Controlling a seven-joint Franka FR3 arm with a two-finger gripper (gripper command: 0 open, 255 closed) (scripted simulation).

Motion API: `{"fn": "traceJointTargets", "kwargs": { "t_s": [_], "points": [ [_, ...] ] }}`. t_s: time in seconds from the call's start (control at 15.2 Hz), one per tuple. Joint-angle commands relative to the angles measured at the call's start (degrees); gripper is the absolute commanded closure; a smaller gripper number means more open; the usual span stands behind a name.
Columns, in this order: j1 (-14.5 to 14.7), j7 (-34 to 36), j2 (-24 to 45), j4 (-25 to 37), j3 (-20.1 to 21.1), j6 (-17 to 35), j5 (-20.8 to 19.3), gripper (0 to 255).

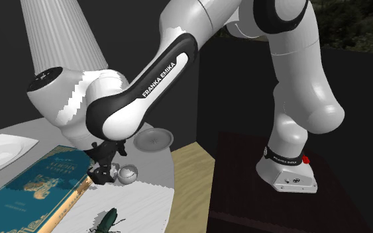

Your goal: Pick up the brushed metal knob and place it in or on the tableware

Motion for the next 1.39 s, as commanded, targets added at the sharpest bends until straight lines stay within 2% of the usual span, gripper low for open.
{"fn": "traceJointTargets", "kwargs": {
  "t_s": [0.0,0.26,0.79,0.86,1.32],
  "points": [
    [0.0,0.4,0.8,-0.5,-0.2,1.2,-0.5,0],
    [-0.2,1.0,2.1,-2.1,-0.8,4.1,-1.4,0],
    [-0.2,1.0,2.1,-2.0,-0.8,4.1,-1.4,0],
    [-0.2,1.0,2.1,-2.0,-0.8,4.1,-1.4,255],
    [-0.2,1.0,2.1,-2.0,-0.8,4.1,-1.4,255]
  ]
}}
